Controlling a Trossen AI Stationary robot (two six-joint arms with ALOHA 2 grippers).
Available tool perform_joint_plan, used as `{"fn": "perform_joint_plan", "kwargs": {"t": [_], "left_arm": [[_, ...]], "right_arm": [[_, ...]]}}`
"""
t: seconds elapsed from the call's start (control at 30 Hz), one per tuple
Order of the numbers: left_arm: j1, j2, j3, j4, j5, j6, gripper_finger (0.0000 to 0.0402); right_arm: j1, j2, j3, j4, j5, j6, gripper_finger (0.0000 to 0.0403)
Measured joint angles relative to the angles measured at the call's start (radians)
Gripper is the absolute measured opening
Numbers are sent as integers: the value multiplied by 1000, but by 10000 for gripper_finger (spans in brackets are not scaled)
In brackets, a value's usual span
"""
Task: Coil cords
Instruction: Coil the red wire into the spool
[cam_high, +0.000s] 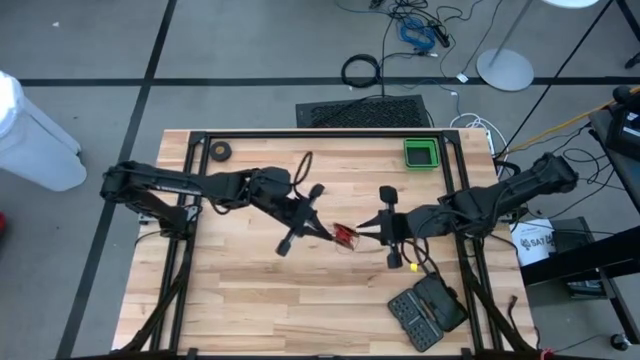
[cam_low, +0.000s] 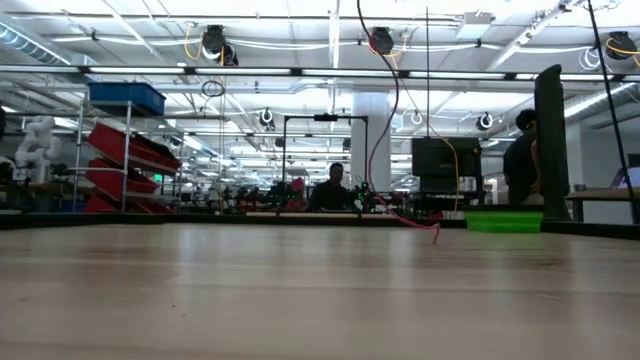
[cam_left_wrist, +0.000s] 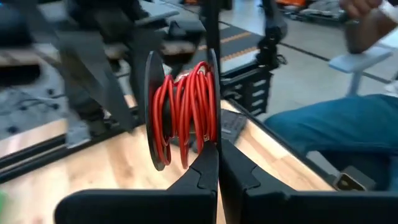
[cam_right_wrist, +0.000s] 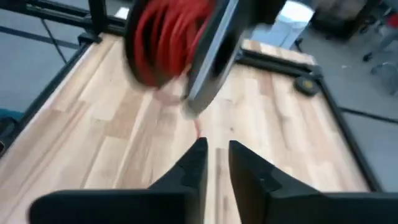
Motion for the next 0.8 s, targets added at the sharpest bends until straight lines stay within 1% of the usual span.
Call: {"fn": "perform_joint_plan", "kwargs": {"t": [0.03,0.1,0.23,0.33,0.43,0.57,0.7,0.8], "left_arm": [[0,-12,0,-9,-21,0,2],[-1,-32,0,-18,-60,0,2],[-1,-56,1,-27,-119,-28,2],[-1,-63,1,-30,-136,-35,2],[-2,-62,1,-31,-143,-44,2],[-1,-62,1,-30,-147,-45,2],[-1,-62,1,-27,-173,-44,2],[-1,-62,0,-24,-182,-43,2]], "right_arm": [[-8,0,-14,8,-10,7,52],[-29,0,-49,55,-65,15,71],[-74,0,-140,262,-179,14,104],[-110,0,-204,377,-221,9,124],[-139,0,-247,413,-227,8,140],[-171,13,-278,407,-235,16,154],[-189,55,-278,420,-312,18,161],[-203,99,-278,439,-319,4,162]]}}
